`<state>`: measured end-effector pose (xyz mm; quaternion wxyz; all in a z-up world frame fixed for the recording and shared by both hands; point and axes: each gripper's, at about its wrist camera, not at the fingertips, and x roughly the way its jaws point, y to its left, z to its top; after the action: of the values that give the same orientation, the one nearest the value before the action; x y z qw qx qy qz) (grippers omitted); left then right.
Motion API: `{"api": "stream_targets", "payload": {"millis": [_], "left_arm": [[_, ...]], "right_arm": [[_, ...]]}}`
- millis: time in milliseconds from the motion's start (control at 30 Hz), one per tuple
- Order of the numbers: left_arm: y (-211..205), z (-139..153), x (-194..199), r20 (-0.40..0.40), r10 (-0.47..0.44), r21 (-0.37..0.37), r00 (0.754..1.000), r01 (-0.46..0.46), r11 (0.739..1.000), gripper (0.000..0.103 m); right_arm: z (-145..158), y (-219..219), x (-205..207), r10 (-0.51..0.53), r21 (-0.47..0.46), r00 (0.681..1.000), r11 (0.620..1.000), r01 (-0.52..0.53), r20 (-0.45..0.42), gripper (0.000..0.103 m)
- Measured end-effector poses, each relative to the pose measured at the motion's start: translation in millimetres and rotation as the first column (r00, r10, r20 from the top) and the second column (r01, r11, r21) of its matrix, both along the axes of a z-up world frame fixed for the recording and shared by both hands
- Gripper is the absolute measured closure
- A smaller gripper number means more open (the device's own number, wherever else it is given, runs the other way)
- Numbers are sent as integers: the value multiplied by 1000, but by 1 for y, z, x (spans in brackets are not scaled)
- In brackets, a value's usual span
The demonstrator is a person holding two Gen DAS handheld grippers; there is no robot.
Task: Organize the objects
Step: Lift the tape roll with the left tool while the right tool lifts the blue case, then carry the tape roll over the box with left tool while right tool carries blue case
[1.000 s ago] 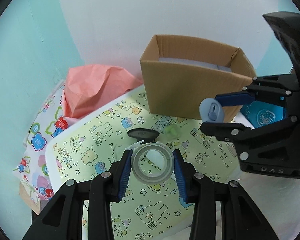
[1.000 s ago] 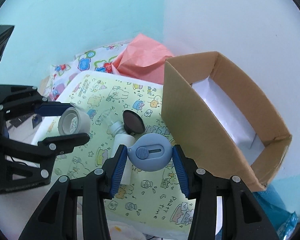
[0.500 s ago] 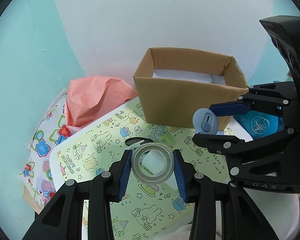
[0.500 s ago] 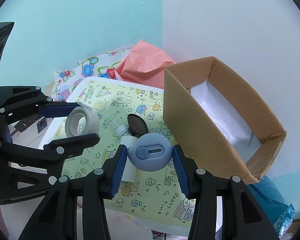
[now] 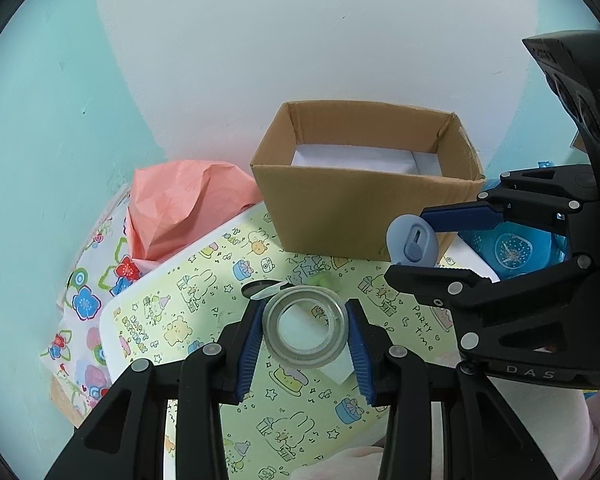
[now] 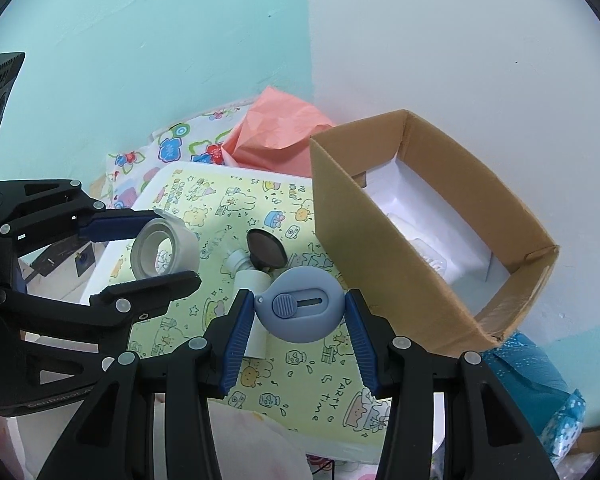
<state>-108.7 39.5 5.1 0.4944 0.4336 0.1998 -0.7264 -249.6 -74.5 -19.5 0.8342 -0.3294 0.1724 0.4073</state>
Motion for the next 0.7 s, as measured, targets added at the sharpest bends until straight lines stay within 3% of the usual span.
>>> {"api": "stream_targets", "payload": {"millis": [700], "left_arm": [[-14,18,-36,20,-28,-32,999,28,999,62]], "right_arm": [[31,-20,20,3,46,1000,999,-4,23,53]]}}
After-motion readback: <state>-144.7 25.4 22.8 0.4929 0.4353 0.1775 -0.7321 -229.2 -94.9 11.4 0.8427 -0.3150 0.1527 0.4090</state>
